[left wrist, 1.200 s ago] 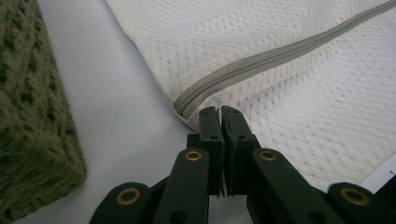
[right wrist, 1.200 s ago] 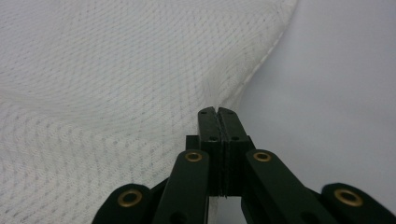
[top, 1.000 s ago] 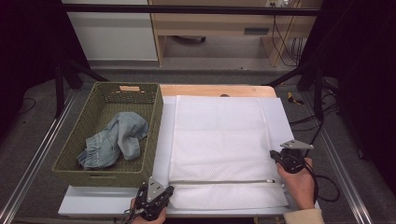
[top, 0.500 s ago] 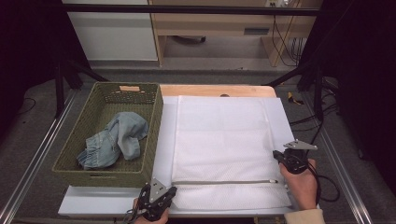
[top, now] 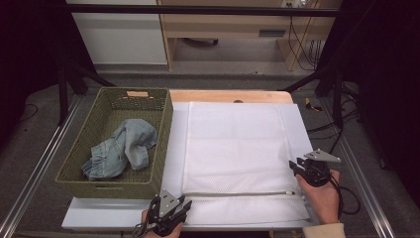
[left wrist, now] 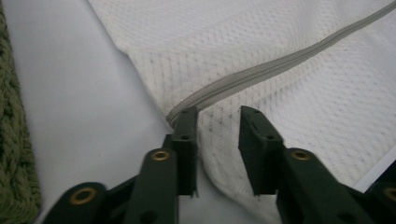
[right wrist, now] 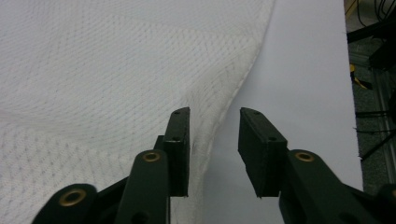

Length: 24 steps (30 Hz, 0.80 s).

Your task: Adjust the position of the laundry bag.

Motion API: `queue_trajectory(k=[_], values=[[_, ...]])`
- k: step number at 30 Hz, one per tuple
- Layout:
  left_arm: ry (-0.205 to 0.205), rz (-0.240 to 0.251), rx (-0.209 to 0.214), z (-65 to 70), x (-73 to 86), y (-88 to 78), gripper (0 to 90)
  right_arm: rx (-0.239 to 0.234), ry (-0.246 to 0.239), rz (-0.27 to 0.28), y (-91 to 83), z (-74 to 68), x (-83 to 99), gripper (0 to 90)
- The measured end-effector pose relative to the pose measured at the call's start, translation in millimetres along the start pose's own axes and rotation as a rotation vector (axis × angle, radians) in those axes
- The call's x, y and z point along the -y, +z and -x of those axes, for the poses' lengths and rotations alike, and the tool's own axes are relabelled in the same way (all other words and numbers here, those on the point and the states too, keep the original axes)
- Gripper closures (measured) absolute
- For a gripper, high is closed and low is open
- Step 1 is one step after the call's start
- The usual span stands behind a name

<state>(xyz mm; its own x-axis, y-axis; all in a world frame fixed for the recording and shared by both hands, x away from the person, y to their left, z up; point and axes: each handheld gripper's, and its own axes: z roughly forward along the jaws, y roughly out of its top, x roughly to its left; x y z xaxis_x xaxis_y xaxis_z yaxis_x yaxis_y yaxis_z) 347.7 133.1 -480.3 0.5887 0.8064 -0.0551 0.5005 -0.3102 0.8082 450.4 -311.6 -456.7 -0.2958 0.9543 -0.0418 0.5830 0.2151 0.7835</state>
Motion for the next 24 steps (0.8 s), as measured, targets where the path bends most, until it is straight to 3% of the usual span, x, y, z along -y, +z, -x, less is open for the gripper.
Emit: queue_trajectory(k=[3, 12, 24], values=[[-0.008, 0.021, -0.001, 2.1, -2.3, -0.4, 46.7, 0.019, -0.010, 0.021, -9.5, -0.9, 3.2, 48.3], [0.005, 0.088, 0.030, 7.1, -7.7, -2.6, 24.9, 0.065, -0.023, 0.078, -30.4, -8.4, 10.8, 24.3], [0.012, 0.124, 0.052, 8.6, -9.7, -3.6, 13.2, 0.023, -0.029, 0.077, -48.4, -16.2, 26.4, 15.9]])
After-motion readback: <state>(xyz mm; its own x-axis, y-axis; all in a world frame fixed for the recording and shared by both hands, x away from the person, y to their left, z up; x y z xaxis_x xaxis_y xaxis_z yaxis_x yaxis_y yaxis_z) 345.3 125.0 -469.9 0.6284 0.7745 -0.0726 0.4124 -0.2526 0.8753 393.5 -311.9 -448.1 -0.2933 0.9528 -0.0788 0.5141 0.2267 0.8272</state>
